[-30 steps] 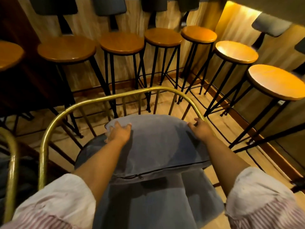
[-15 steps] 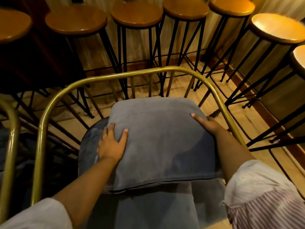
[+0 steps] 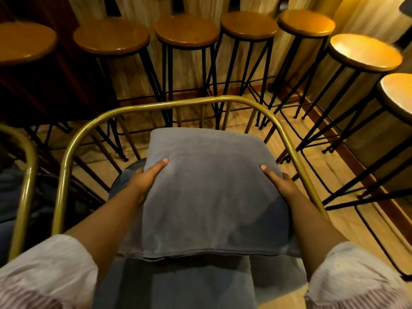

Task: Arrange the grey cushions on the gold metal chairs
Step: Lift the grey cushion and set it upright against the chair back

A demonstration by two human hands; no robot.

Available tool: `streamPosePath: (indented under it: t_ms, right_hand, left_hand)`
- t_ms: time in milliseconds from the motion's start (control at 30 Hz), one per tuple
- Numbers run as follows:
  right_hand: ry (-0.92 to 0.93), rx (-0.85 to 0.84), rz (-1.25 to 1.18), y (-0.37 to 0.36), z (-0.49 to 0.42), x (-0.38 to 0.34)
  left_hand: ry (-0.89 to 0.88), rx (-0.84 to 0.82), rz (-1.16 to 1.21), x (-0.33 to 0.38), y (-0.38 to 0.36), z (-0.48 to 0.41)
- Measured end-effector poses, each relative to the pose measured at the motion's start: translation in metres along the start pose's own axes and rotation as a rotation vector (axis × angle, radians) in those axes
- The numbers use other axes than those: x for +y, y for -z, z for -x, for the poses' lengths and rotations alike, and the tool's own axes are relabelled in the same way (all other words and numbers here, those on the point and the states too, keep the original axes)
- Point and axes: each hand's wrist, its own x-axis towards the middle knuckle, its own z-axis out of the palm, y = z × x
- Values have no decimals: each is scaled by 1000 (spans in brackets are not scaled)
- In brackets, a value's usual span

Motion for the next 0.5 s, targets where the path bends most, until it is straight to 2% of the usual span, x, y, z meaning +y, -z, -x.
streamPosePath:
  t_ms: [100,233,367,500]
  right_hand:
    - [79,27,-79,9,28,-7]
    - [192,42,-156,24,69,-20]
    - [338,48,-119,34,118,-34]
    - [433,12,-122,27,164,-39]
  left_hand:
    - [-55,68,25,11,5,32]
    - [-115,46,65,15,23,82]
    - [-228,46,80,15,51,141]
    - [-346,138,113,2,86,201]
